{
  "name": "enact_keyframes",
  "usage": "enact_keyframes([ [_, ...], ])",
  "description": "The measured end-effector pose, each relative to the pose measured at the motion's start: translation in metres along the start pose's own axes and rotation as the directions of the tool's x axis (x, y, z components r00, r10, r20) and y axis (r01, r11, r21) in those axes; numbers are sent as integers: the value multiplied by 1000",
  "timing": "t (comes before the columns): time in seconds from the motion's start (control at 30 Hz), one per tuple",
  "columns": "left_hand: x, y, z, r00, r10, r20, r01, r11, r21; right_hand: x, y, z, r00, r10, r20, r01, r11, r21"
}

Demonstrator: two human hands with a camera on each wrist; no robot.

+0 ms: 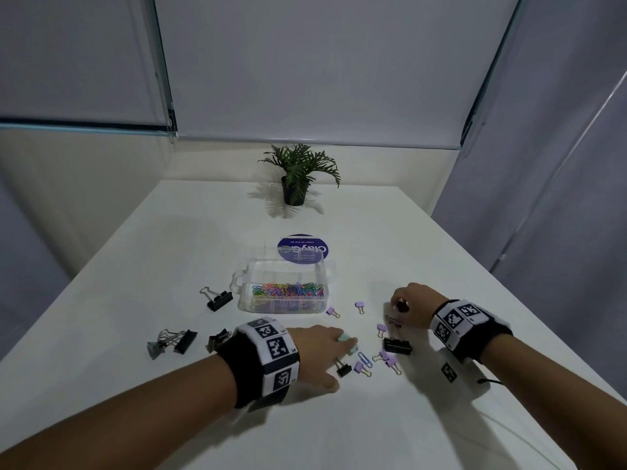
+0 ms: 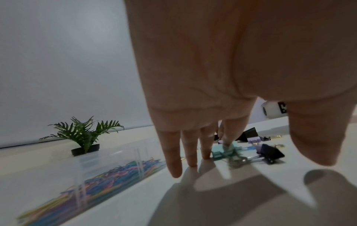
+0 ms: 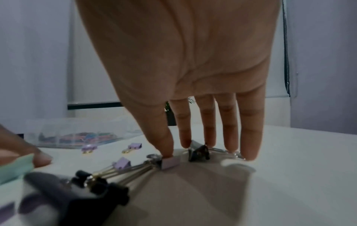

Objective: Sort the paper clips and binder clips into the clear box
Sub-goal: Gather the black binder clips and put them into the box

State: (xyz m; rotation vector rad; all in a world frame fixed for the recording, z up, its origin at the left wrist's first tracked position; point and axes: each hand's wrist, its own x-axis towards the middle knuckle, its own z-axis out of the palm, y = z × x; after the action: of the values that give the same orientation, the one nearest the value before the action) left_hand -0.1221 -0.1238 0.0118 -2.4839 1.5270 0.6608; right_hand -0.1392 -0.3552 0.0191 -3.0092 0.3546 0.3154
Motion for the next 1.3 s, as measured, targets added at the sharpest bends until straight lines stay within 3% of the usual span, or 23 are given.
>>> enact_keyframes([
  [0.23,-10,-11,2,987,-129,-90,130,991,5,-20,-6,4,992,-112,50,106,988,111],
  [0.37,-18,-10,0,980,-164,-109,168,985,30,-36,-21,2,976,-214,-28,216,966,139],
  [0.47,-25,-15,1,976,-173,-131,179,983,35,-41,-36,4,955,-294,25,287,945,160],
  [0.77,-74,-67,11,936,-273,-222,295,953,69,-38,-59,20,949,-298,108,287,952,107],
  [0.9,-98,-87,28,930,-361,-64,364,929,60,-39,-63,19,940,-315,133,308,949,71],
  [1.0,-109,-86,40,930,-359,79,358,933,26,-32,-70,8,943,-331,43,325,939,113],
  [1.3,-106,-51,50,954,-230,192,238,971,-16,19,-113,-21,939,-212,-272,292,907,302],
])
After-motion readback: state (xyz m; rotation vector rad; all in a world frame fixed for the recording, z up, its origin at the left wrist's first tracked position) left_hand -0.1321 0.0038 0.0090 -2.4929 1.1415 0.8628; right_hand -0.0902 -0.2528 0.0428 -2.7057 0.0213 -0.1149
